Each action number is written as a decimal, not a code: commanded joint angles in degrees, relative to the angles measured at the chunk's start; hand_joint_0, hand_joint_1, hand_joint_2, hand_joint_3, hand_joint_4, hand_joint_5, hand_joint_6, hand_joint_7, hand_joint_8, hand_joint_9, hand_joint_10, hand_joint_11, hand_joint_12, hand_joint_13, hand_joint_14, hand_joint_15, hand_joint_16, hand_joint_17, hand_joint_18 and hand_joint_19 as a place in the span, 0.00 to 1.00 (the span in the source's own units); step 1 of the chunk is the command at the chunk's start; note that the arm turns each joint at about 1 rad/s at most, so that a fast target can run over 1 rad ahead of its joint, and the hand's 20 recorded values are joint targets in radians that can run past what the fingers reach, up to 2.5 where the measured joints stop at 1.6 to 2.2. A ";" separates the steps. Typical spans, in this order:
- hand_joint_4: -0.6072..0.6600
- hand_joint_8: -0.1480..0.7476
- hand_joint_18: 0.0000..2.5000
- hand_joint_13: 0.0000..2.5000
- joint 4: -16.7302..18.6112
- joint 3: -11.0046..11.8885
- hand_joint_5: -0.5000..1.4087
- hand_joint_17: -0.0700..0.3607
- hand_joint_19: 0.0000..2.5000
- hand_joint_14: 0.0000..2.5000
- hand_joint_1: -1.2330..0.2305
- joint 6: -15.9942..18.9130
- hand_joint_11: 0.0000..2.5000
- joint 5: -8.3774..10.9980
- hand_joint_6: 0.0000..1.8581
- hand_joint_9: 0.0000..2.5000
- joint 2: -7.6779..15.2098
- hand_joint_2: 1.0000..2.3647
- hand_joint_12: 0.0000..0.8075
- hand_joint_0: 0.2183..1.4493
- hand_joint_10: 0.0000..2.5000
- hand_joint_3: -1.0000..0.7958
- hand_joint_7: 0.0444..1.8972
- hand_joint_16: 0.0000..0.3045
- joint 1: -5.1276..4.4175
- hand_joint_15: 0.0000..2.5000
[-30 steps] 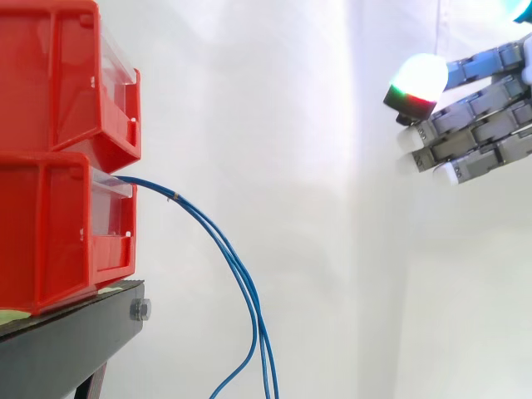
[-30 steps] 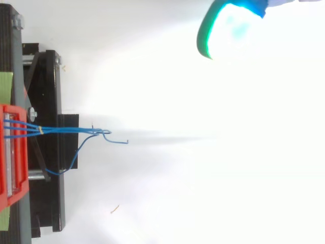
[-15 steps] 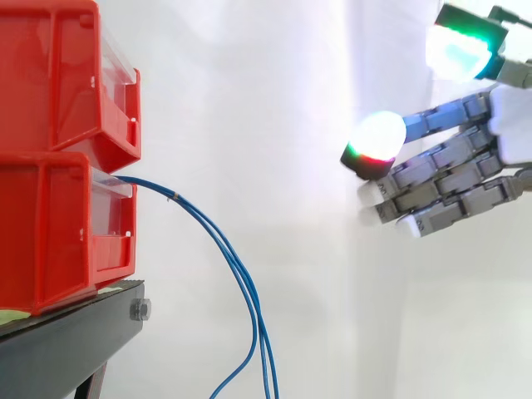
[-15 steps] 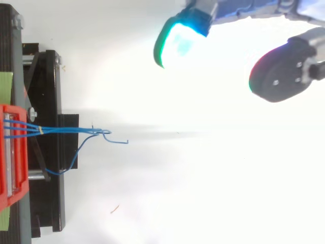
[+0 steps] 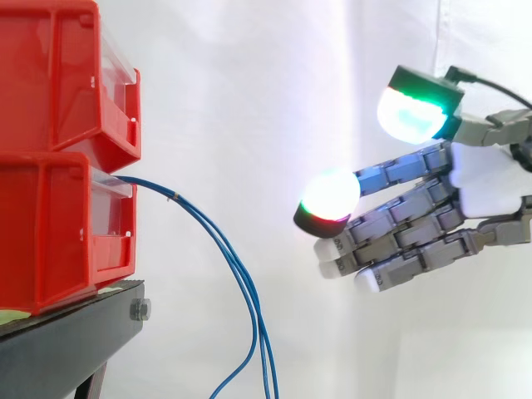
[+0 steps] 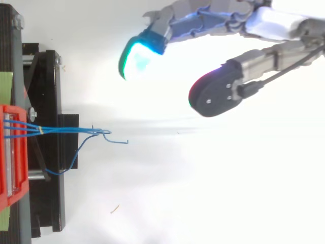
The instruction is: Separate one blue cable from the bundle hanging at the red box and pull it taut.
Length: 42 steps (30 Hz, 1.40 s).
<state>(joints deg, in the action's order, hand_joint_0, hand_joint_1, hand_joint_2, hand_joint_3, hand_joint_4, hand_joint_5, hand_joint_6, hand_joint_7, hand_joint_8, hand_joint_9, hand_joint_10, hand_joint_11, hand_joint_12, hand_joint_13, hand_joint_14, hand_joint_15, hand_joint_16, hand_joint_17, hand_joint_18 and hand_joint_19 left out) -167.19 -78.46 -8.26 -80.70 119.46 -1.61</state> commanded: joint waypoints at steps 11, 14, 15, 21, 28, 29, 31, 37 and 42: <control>0.64 0.47 0.07 0.02 2.74 1.73 0.14 0.39 0.07 0.00 0.27 0.09 0.03 2.56 0.27 0.10 2.88 0.00 0.40 0.28 0.00 0.28 0.39 0.14 -1.38 0.00; 0.64 0.47 0.07 0.02 3.10 2.88 0.14 0.39 0.07 0.00 0.27 0.26 0.03 2.48 0.27 0.10 4.81 0.00 0.40 0.27 0.00 0.28 0.39 0.14 -1.38 0.00; 0.64 0.47 0.07 0.03 3.10 3.32 0.14 0.39 0.07 0.00 0.27 0.00 0.03 2.39 0.27 0.10 5.34 0.00 0.40 0.26 0.00 0.28 0.39 0.14 -1.47 0.00; 0.65 0.49 0.09 0.03 3.54 5.34 0.14 0.40 0.06 0.00 0.27 0.70 0.04 2.65 0.27 0.11 8.15 0.00 0.42 0.22 0.00 0.28 0.39 0.15 -1.55 0.00; 0.67 0.51 0.10 0.05 6.61 5.51 0.14 0.41 0.06 0.00 0.32 1.14 0.04 1.68 0.27 0.13 10.44 0.00 0.43 0.20 0.00 0.28 0.39 0.15 -1.82 0.00; 0.67 0.51 0.10 0.05 6.70 5.51 0.14 0.41 0.06 0.00 0.33 1.41 0.04 1.51 0.27 0.13 10.70 0.00 0.43 0.20 0.00 0.28 0.39 0.15 -1.82 0.00; 0.67 0.51 0.11 0.05 7.49 5.51 0.15 0.41 0.07 0.00 0.35 2.11 0.04 1.07 0.27 0.13 11.49 0.00 0.43 0.20 0.00 0.28 0.39 0.15 -1.82 0.00; 0.68 0.52 0.11 0.06 9.95 5.78 0.15 0.39 0.06 0.00 0.41 3.95 0.03 -0.86 0.27 0.15 11.93 0.00 0.42 0.22 0.00 0.28 0.38 0.15 -1.91 0.00; 0.68 0.52 0.12 0.07 11.18 6.13 0.15 0.38 0.07 0.00 0.44 5.71 0.04 -1.30 0.27 0.16 13.25 0.00 0.41 0.23 0.00 0.28 0.38 0.14 -1.82 0.00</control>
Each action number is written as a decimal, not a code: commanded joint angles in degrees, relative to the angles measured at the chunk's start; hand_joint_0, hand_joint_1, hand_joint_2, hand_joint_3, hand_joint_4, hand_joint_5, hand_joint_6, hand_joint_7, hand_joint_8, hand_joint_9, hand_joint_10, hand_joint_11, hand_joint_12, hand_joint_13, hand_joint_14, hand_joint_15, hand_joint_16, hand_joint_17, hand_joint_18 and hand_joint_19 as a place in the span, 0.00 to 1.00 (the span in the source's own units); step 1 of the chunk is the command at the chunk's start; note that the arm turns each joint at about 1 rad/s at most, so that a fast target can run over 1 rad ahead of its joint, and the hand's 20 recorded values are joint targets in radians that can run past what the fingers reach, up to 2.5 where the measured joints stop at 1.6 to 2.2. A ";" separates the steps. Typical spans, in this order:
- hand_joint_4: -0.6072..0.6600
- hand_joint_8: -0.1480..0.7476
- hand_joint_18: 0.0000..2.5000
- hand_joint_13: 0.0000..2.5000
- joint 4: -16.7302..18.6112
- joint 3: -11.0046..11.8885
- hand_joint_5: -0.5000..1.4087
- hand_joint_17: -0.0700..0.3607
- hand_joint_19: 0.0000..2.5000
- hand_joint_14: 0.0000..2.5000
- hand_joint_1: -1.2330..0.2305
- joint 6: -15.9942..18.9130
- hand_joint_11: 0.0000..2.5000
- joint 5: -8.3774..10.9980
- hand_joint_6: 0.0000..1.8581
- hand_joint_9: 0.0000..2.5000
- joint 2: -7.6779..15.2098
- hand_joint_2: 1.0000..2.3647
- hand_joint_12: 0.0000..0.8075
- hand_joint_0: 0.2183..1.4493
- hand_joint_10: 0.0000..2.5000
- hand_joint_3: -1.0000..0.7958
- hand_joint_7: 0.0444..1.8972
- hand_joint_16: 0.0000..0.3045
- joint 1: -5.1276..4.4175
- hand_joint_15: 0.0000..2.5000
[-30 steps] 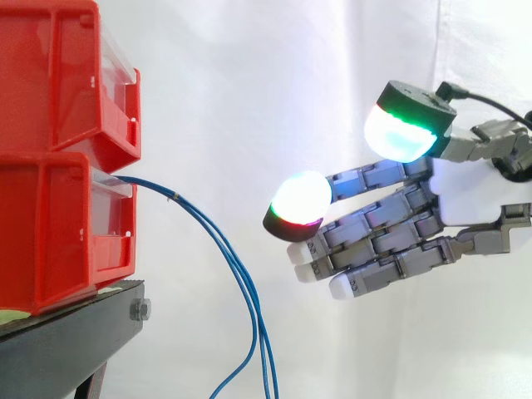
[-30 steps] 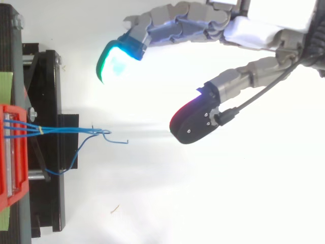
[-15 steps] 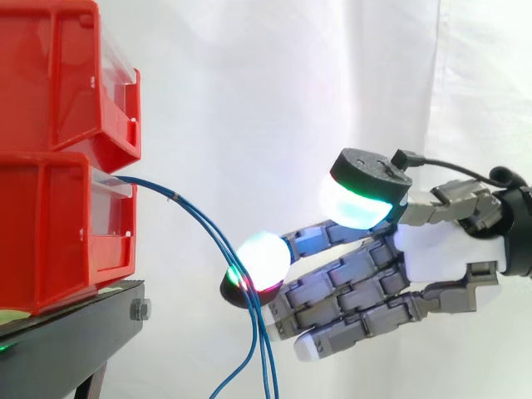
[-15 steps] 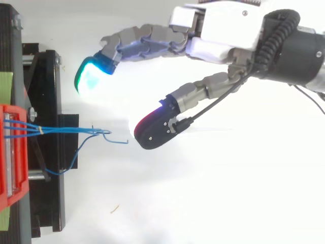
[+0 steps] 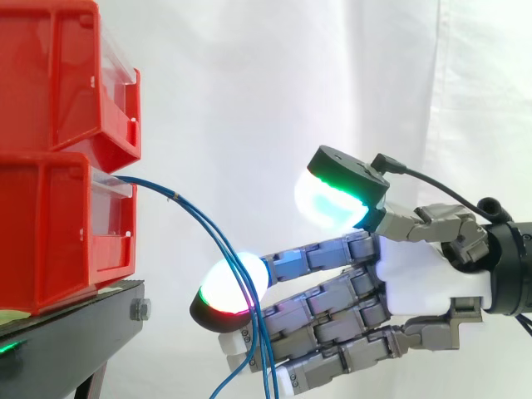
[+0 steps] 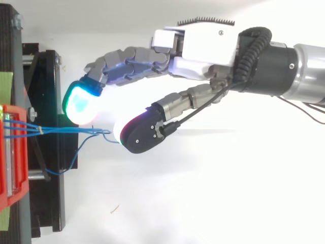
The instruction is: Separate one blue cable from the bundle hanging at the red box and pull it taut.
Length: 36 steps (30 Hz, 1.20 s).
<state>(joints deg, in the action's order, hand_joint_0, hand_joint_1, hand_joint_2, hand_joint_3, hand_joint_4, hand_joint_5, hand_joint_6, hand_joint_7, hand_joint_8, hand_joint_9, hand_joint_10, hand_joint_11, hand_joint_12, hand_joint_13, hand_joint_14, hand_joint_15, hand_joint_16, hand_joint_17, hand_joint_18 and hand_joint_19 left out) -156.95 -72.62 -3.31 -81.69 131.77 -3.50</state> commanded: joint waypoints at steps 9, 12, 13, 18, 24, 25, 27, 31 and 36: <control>0.68 0.51 0.12 0.07 2.35 1.60 0.15 0.37 0.07 0.00 0.43 4.11 0.04 -4.09 0.27 0.16 3.41 0.00 0.39 0.25 0.00 0.28 0.39 0.13 0.42 0.00; 0.67 0.51 0.12 0.07 2.53 2.04 0.16 0.37 0.07 0.00 0.43 5.25 0.04 -4.44 0.27 0.17 3.49 0.00 0.39 0.26 0.00 0.28 0.39 0.13 0.42 0.00; 0.67 0.51 0.12 0.07 2.62 2.04 0.16 0.37 0.07 0.00 0.42 5.42 0.04 -4.44 0.27 0.17 3.49 0.00 0.39 0.26 0.00 0.28 0.38 0.13 0.42 0.00; 0.68 0.51 0.12 0.07 2.79 2.04 0.16 0.37 0.07 0.00 0.41 5.42 0.03 -4.53 0.27 0.17 3.49 0.00 0.39 0.27 0.00 0.28 0.39 0.13 0.34 0.00; 0.66 0.50 0.12 0.07 3.93 2.04 0.15 0.36 0.07 0.00 0.42 5.51 0.04 -5.24 0.27 0.17 3.49 0.00 0.38 0.31 0.00 0.28 0.39 0.13 0.34 0.00; 0.66 0.50 0.12 0.07 3.93 2.04 0.15 0.36 0.07 0.00 0.42 5.51 0.04 -5.24 0.27 0.17 3.49 0.00 0.38 0.32 0.00 0.29 0.39 0.13 0.34 0.00; 0.66 0.50 0.12 0.07 4.02 2.04 0.15 0.36 0.07 0.00 0.43 5.51 0.04 -5.41 0.27 0.17 3.58 0.00 0.38 0.32 0.00 0.29 0.38 0.13 0.25 0.00; 0.66 0.50 0.12 0.07 4.55 2.04 0.15 0.36 0.07 0.00 0.43 5.51 0.04 -5.24 0.27 0.17 3.58 0.00 0.38 0.32 0.00 0.28 0.39 0.12 -0.01 0.00; 0.66 0.50 0.12 0.07 4.20 2.04 0.15 0.36 0.08 0.00 0.46 5.51 0.04 -5.67 0.27 0.17 3.49 0.00 0.37 0.34 0.00 0.31 0.38 0.12 0.25 0.00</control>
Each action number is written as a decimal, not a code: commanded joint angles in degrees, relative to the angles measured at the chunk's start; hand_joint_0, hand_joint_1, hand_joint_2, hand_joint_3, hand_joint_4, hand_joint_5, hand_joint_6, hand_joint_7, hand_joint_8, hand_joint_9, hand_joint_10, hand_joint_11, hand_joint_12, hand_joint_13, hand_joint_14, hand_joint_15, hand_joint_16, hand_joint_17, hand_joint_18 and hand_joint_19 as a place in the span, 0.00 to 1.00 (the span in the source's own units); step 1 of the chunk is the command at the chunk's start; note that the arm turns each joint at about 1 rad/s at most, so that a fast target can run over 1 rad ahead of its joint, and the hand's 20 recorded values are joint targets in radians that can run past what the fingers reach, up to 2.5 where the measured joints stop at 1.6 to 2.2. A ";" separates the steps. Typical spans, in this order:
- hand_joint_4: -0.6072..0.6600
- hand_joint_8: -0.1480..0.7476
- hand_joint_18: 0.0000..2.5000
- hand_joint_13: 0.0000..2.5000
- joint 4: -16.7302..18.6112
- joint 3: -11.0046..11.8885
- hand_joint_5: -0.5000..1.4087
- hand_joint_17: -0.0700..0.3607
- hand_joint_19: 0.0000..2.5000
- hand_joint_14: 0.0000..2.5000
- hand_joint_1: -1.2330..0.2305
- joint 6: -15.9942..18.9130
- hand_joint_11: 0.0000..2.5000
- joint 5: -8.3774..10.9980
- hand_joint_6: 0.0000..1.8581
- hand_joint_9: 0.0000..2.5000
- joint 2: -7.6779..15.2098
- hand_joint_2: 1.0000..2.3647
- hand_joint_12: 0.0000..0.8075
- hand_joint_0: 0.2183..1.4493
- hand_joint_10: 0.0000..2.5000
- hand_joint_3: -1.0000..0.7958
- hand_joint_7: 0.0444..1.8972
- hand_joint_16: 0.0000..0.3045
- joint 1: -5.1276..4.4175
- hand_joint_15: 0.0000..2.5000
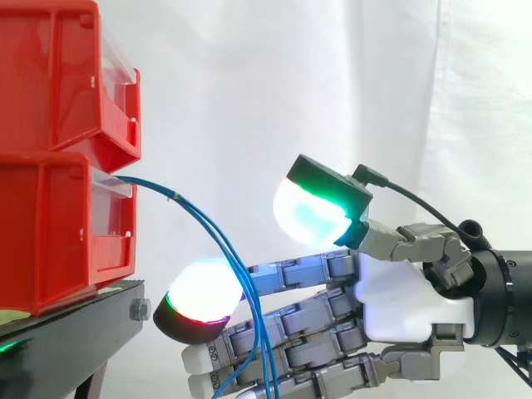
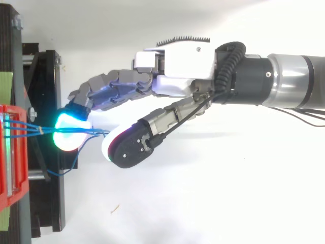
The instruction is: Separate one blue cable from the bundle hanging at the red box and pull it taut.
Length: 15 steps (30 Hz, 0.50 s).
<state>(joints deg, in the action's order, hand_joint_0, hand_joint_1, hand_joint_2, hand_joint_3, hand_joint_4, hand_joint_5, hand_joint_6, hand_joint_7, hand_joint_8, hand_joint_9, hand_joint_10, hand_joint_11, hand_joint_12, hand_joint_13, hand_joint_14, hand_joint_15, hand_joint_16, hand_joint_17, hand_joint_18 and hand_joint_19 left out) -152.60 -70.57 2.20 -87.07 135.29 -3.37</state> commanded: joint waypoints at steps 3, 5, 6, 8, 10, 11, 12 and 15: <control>0.65 0.50 0.12 0.07 -0.24 0.00 0.15 0.36 0.08 0.00 0.48 -0.09 0.04 -0.73 0.27 0.17 -0.03 0.01 0.37 0.35 0.00 0.34 0.39 0.12 0.12 0.00; 0.65 0.50 0.12 0.07 -0.07 0.00 0.15 0.36 0.08 0.00 0.48 -0.53 0.04 -0.82 0.27 0.17 -0.03 0.01 0.37 0.36 0.00 0.35 0.38 0.12 0.03 0.00; 0.65 0.49 0.12 0.07 -0.07 0.00 0.15 0.36 0.07 0.00 0.47 -0.70 0.03 -0.82 0.27 0.17 -0.03 0.01 0.37 0.36 0.00 0.36 0.39 0.12 0.12 0.00; 0.65 0.50 0.11 0.07 0.11 0.00 0.15 0.36 0.07 0.00 0.46 -0.79 0.04 -0.82 0.27 0.17 -0.03 0.01 0.37 0.36 0.00 0.36 0.39 0.12 0.12 0.00; 0.65 0.50 0.12 0.07 0.11 0.00 0.15 0.36 0.07 0.00 0.46 -0.70 0.04 -0.82 0.27 0.17 -0.03 0.01 0.37 0.36 0.00 0.36 0.38 0.12 0.12 0.00; 0.65 0.50 0.11 0.07 0.11 0.08 0.15 0.36 0.07 0.00 0.46 -0.70 0.03 -0.82 0.27 0.17 -0.03 0.01 0.37 0.36 0.00 0.36 0.39 0.12 0.12 0.00; 0.66 0.50 0.12 0.07 0.11 0.26 0.15 0.36 0.07 0.00 0.45 -0.79 0.04 -0.73 0.27 0.17 -0.03 0.01 0.37 0.36 0.00 0.35 0.39 0.12 0.12 0.00; 0.66 0.50 0.12 0.07 0.11 0.52 0.15 0.36 0.07 0.00 0.45 -0.79 0.04 -0.64 0.27 0.17 -0.03 0.00 0.37 0.33 0.00 0.32 0.39 0.12 -0.06 0.00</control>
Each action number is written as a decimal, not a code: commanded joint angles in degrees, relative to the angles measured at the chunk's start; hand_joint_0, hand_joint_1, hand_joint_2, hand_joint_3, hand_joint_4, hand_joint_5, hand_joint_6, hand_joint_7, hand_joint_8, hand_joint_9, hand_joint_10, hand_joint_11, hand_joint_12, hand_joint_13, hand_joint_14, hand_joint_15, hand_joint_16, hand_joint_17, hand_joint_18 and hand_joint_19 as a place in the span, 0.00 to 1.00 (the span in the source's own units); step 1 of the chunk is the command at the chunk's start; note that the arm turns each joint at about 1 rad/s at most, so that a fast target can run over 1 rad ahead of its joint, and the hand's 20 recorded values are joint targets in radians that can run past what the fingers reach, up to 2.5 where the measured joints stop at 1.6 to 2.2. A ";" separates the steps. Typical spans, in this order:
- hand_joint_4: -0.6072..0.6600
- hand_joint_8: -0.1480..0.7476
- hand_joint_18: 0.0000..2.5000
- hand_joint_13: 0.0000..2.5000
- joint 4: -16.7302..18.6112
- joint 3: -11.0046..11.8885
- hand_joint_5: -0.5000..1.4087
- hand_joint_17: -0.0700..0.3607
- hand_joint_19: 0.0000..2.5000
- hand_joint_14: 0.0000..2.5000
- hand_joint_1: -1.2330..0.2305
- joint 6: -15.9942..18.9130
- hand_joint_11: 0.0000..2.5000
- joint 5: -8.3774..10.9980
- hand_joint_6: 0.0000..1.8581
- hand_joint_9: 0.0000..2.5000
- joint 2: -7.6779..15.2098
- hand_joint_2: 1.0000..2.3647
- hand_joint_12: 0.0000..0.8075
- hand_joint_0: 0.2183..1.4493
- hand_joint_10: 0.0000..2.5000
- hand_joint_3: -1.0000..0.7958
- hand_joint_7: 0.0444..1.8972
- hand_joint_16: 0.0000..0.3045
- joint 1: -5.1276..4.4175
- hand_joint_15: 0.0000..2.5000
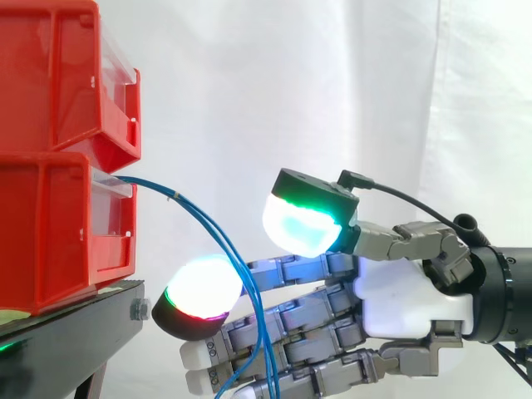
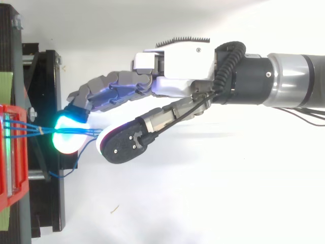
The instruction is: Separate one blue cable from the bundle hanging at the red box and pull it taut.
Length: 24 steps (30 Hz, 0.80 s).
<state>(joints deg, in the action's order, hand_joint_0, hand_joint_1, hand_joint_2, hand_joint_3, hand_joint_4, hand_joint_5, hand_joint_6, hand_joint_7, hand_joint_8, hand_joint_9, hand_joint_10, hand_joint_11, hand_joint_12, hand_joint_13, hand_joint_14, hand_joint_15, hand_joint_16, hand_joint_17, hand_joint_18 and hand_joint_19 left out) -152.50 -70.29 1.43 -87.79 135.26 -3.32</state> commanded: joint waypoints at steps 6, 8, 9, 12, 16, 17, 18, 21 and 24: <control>0.67 0.50 0.12 0.08 -0.25 0.51 0.16 0.36 0.08 0.00 0.46 -0.47 0.04 -0.10 0.27 0.17 0.00 0.00 0.37 0.31 0.00 0.29 0.40 0.12 -0.19 0.00; 0.67 0.50 0.12 0.08 -0.25 0.42 0.16 0.36 0.08 0.00 0.46 -0.56 0.04 -0.19 0.27 0.17 0.00 0.00 0.37 0.31 0.00 0.29 0.40 0.12 -0.10 0.00; 0.67 0.50 0.12 0.08 -0.25 0.51 0.16 0.36 0.08 0.00 0.46 -0.64 0.04 -0.10 0.27 0.17 -0.09 0.00 0.37 0.31 0.00 0.29 0.41 0.12 -0.02 0.00; 0.68 0.50 0.13 0.08 -0.25 0.68 0.16 0.36 0.07 0.00 0.45 -0.56 0.04 -0.19 0.27 0.18 -0.09 0.00 0.37 0.31 0.00 0.30 0.41 0.12 0.16 0.00; 0.69 0.51 0.13 0.08 -0.34 1.47 0.16 0.36 0.07 0.00 0.44 -0.56 0.04 -0.71 0.27 0.18 -0.09 0.00 0.37 0.32 0.00 0.30 0.42 0.12 0.16 0.00; 0.69 0.51 0.13 0.09 -0.43 1.47 0.16 0.36 0.07 0.00 0.43 -0.47 0.04 -0.98 0.27 0.18 0.00 0.00 0.37 0.32 0.00 0.30 0.42 0.12 0.07 0.00; 0.69 0.51 0.14 0.09 -0.60 1.47 0.16 0.36 0.07 0.00 0.43 -0.47 0.04 -1.15 0.27 0.18 0.00 0.00 0.37 0.32 0.00 0.31 0.43 0.12 -0.10 0.00; 0.69 0.51 0.14 0.09 -1.39 1.47 0.17 0.36 0.07 0.00 0.42 -1.26 0.05 -1.15 0.27 0.18 -0.09 0.00 0.37 0.33 0.00 0.32 0.44 0.12 -0.10 0.00; 0.70 0.51 0.14 0.09 -1.83 1.47 0.17 0.35 0.07 0.00 0.41 -1.79 0.05 -1.15 0.27 0.19 -0.53 0.00 0.37 0.34 0.00 0.33 0.46 0.12 -0.10 0.00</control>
<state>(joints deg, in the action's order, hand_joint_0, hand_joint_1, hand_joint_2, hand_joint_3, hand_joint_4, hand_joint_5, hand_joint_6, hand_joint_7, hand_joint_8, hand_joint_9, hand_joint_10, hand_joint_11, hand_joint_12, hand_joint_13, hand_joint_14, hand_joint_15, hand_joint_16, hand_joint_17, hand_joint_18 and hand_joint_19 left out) -153.85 -68.84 0.17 -88.90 135.06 -3.41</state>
